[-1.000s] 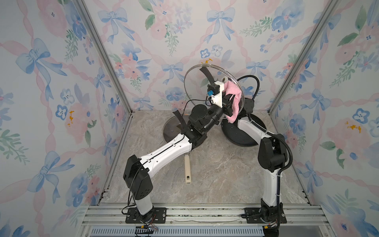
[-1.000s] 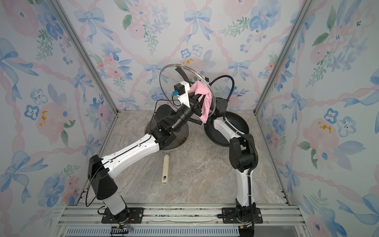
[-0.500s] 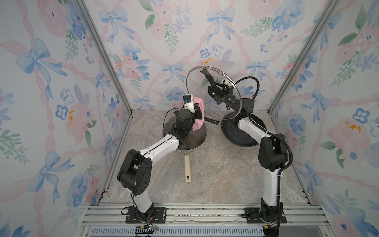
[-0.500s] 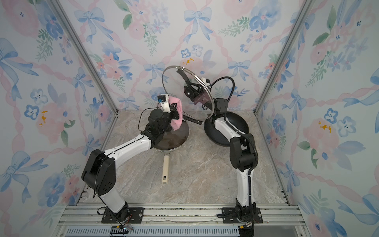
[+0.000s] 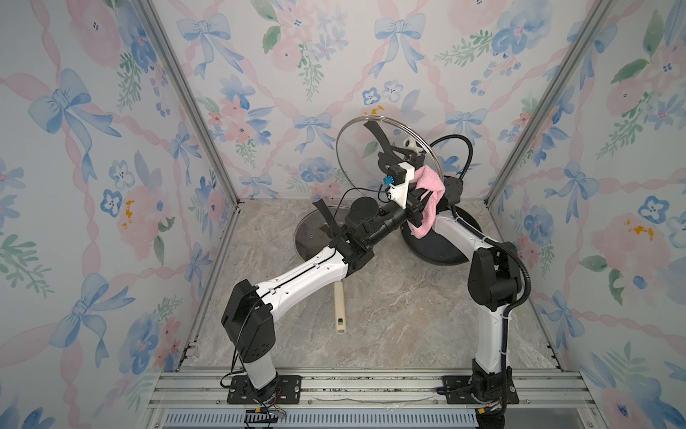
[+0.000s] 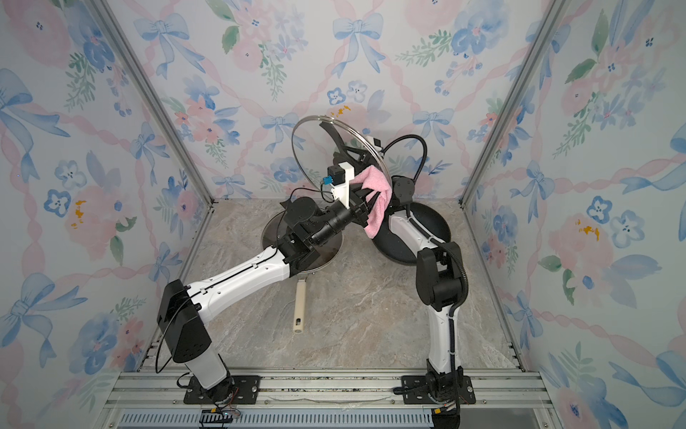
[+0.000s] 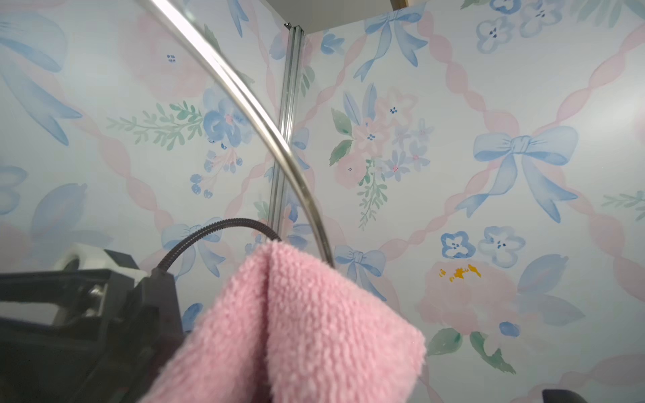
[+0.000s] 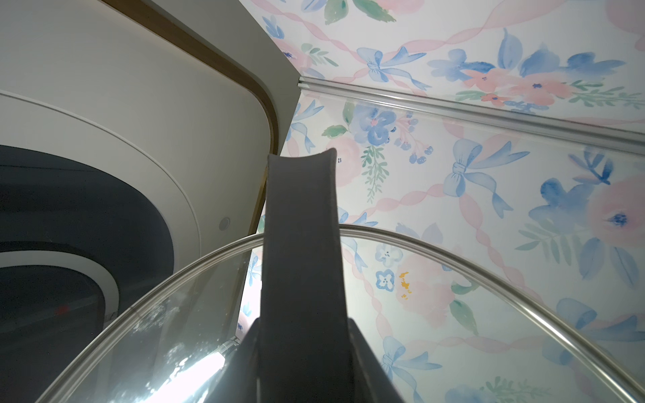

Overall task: Wipe the pot lid with a cloth
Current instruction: Wipe the pot lid.

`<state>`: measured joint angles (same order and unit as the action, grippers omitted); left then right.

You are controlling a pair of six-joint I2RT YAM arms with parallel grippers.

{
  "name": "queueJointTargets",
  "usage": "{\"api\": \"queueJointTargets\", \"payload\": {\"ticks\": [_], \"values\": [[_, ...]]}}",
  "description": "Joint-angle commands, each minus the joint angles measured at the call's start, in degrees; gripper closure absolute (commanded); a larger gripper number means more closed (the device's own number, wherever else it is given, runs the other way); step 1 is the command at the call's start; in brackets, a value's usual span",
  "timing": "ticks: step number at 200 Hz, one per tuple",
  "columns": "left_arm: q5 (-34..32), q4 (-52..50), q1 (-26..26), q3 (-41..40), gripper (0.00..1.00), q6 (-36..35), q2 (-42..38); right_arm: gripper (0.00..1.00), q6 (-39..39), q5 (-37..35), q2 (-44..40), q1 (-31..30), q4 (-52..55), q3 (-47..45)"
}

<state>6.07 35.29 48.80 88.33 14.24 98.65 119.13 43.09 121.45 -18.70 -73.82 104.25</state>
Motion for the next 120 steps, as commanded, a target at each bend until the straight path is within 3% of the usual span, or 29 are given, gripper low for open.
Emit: {"api": "queueJointTargets", "payload": {"ticks": [1, 34, 51, 82, 120], "values": [[-3.6, -1.5, -4.2, -5.8, 1.0, 1.9, -0.4, 1.0, 6.9, -3.2, -2.4, -0.4, -6.6, 3.8], [-15.6, -1.5, -11.6, -16.3, 1.0, 4.6, -5.6, 0.99, 5.9, -3.3, -4.0, -0.1, -6.6, 1.9], [-16.3, -2.7, -12.2, -16.9, 1.0, 2.3, -7.2, 0.99, 6.1, -3.4, -3.9, 0.0, -6.6, 2.1], [-9.9, -3.9, -7.7, -11.7, 1.0, -1.3, -5.2, 1.0, 7.0, -3.7, -2.0, -0.5, -6.6, 4.4], [5.9, -7.4, 0.1, 0.4, 1.0, -4.2, 0.2, 1.0, 6.9, -3.9, -0.3, -1.1, -5.6, 6.7]]}}
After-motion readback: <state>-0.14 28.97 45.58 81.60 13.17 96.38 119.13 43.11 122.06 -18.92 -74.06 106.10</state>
